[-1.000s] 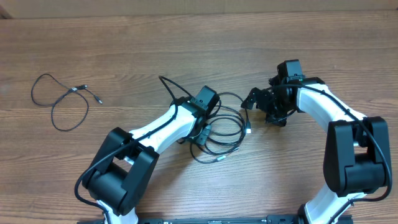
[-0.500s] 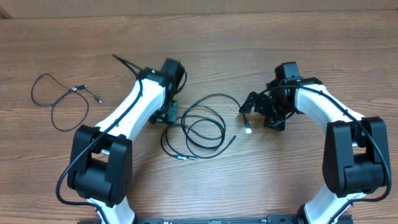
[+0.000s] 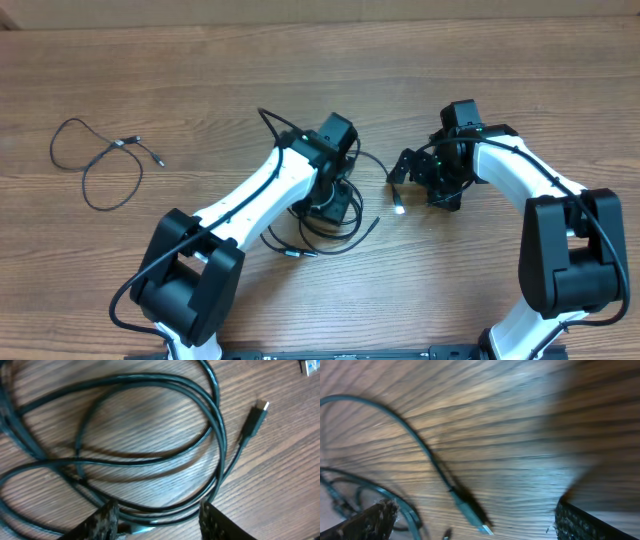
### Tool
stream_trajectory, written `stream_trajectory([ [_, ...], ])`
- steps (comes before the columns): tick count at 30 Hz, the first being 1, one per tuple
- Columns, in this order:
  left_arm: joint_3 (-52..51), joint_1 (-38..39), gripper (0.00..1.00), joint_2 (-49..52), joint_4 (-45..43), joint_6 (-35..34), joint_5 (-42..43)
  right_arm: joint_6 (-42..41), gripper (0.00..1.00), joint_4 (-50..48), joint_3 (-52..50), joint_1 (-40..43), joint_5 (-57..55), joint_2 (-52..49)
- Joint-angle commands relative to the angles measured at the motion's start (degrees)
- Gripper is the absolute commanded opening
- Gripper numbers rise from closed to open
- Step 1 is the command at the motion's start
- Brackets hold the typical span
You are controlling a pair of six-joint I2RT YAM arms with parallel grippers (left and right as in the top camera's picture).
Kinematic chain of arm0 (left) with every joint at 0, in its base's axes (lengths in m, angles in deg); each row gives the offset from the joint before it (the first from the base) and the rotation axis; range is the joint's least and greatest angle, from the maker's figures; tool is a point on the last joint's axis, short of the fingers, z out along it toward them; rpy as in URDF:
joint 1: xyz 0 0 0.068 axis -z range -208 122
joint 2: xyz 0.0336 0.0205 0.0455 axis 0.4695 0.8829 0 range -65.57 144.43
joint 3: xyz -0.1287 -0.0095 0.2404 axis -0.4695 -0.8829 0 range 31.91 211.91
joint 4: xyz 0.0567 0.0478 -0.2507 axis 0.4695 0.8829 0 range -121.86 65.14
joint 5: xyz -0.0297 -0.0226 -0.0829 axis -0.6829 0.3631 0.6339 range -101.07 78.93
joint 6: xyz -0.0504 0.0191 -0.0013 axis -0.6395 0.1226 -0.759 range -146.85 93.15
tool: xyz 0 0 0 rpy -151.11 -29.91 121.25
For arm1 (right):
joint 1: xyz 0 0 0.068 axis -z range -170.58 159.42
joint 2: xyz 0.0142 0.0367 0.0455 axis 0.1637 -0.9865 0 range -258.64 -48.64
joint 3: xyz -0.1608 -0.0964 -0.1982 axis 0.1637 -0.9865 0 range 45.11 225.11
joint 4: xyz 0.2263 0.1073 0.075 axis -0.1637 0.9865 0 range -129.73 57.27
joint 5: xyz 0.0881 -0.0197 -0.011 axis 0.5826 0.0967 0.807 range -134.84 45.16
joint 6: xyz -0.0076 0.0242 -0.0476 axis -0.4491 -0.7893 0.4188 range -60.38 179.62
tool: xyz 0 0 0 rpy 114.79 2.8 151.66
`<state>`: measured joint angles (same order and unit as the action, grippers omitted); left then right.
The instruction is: Untangle cables
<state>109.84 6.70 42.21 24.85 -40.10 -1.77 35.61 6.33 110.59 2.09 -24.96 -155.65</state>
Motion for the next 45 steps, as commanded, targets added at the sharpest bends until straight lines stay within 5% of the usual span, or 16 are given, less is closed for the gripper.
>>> stream_trajectory([
  [1,-2.9,2.2,0.51,-0.3,-2.0,3.2,1.1,0.1,1.0,0.0,-1.2,0.0,-7.5,-0.4],
  [10,-4.5,4.1,0.51,-0.3,-3.5,16.1,6.0,0.1,1.0,-0.7,-1.2,0.0,-7.4,-0.4],
  [20,-8.5,4.1,0.54,-0.3,-6.4,18.0,4.1,0.1,1.0,-0.7,-1.2,0.0,-7.4,-0.4],
  [23,-8.5,4.1,0.37,-0.3,-7.5,18.0,1.3,0.1,1.0,-0.8,-1.2,0.0,-7.3,-0.4],
  [31,-8.4,3.9,0.23,-0.3,-10.5,18.1,1.2,0.0,1.0,-0.9,-1.2,0.0,-6.9,-0.4],
  [45,-5.4,2.3,0.14,-0.3,-10.5,18.4,0.6,0.0,1.0,-0.9,-1.2,0.0,-5.7,-0.4],
])
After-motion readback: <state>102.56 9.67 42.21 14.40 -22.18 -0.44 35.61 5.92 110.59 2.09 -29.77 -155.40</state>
